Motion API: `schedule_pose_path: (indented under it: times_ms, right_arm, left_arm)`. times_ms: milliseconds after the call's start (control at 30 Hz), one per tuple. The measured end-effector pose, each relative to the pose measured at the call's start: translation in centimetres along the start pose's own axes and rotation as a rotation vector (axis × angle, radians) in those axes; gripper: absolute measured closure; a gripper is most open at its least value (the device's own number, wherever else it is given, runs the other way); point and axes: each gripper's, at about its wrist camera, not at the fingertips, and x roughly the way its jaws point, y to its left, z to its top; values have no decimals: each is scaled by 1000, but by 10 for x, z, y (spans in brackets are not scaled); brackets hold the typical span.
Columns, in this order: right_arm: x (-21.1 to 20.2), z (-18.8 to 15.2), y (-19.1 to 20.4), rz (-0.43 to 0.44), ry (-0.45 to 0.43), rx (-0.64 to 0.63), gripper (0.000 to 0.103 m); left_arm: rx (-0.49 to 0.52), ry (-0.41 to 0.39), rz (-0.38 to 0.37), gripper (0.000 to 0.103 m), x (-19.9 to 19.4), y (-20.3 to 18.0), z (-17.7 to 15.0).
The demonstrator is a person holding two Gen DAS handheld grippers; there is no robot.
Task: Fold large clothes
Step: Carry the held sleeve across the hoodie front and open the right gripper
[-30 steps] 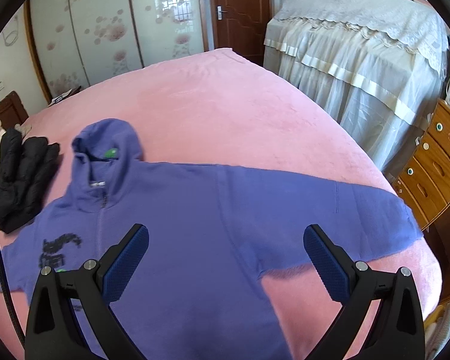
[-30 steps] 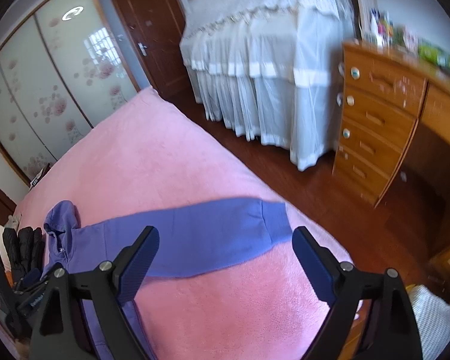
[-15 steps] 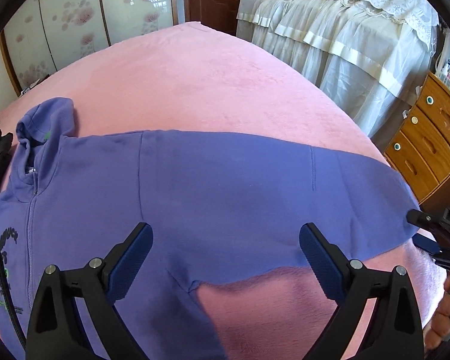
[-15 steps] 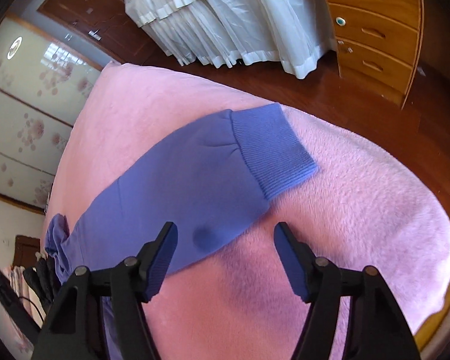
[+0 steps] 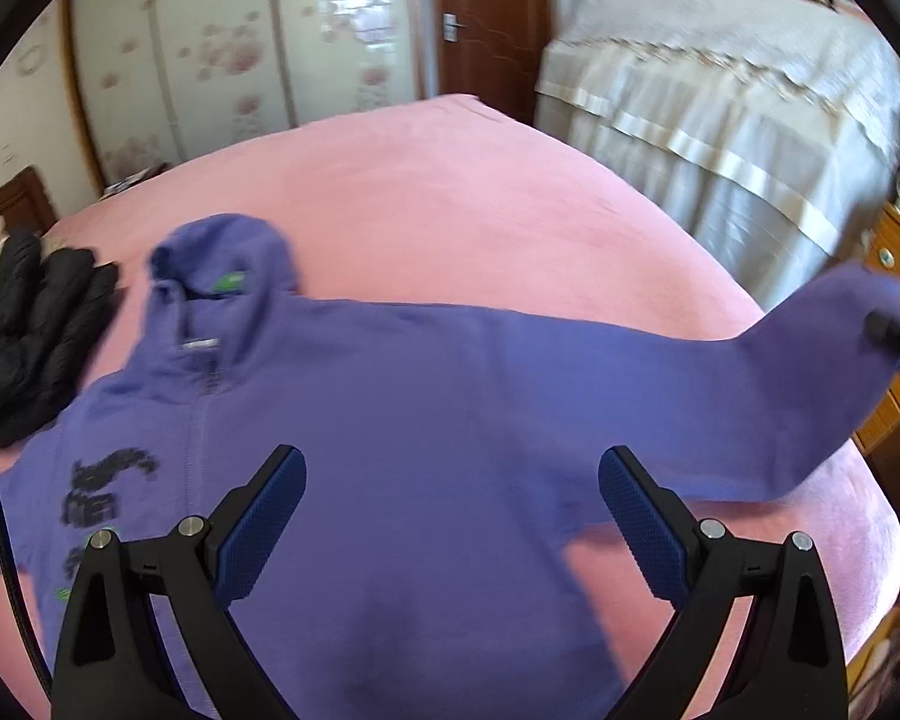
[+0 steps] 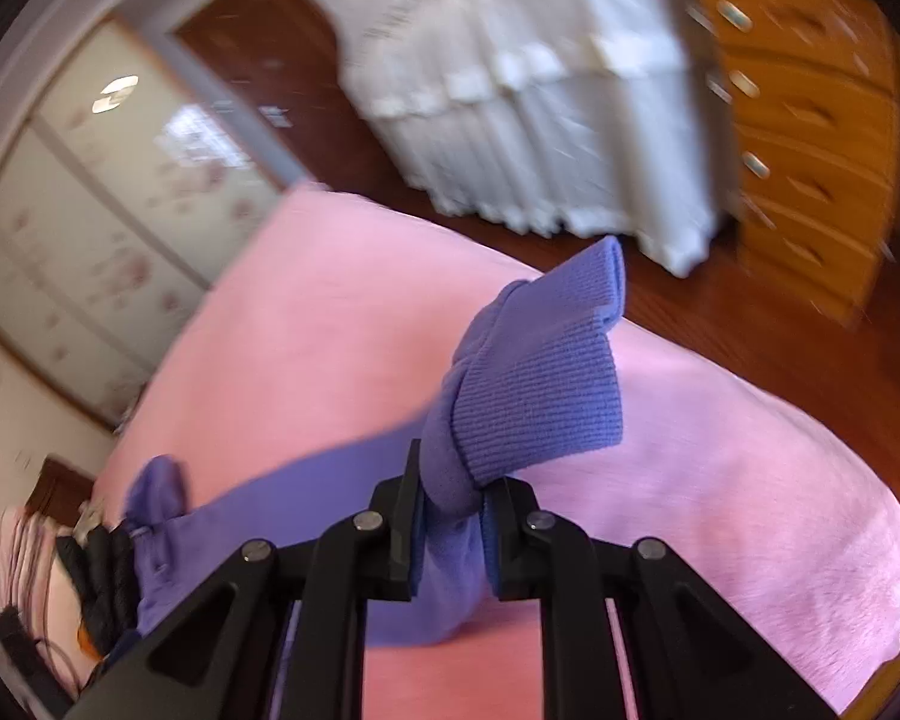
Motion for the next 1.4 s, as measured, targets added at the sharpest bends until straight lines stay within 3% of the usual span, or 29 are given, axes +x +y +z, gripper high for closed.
schedule_pose_path:
  times_ms: [133,233,367,500,733,833,867,900,1000,1300,1400]
  right_arm:
    - [-28,-12,106,198,-19,-202,88]
    - [-31,-45,190,313,20,-369,88]
    - [-8,-97,259,343,92,-535,88]
    - [42,-151,295,312,229,-623,88]
    - [121,-219,306,126,425,-744,85]
    - [126,-230,294,127,498,-723,76]
    - [123,-229,292,135,506,-717,69]
    - [117,-227,289,145,508,-710,62]
    - [98,-224,280,169,488,-704,57]
    - [28,-201,225,186,387,-658,57]
    - [13,-201,203,169,356,-632,57]
  left_arm:
    - [-93,-2,77,5,-15,70,-7]
    - [-160,3,115,5,-21,121,-17]
    - [-242,21,156,5,-19,177,-35]
    - [-284,64,152,5,-9,206,-53]
    - [-307,121,103,5,8,222,-72]
    - [-301,130,77,5,13,221,-74]
    - [-301,131,67,5,14,220,-73]
    - [-303,134,53,5,15,219,-73]
    - [-323,142,6,5,19,216,-71]
    - [-434,213,-158,5,47,209,-78]
    - [-474,240,-188,10,61,205,-76]
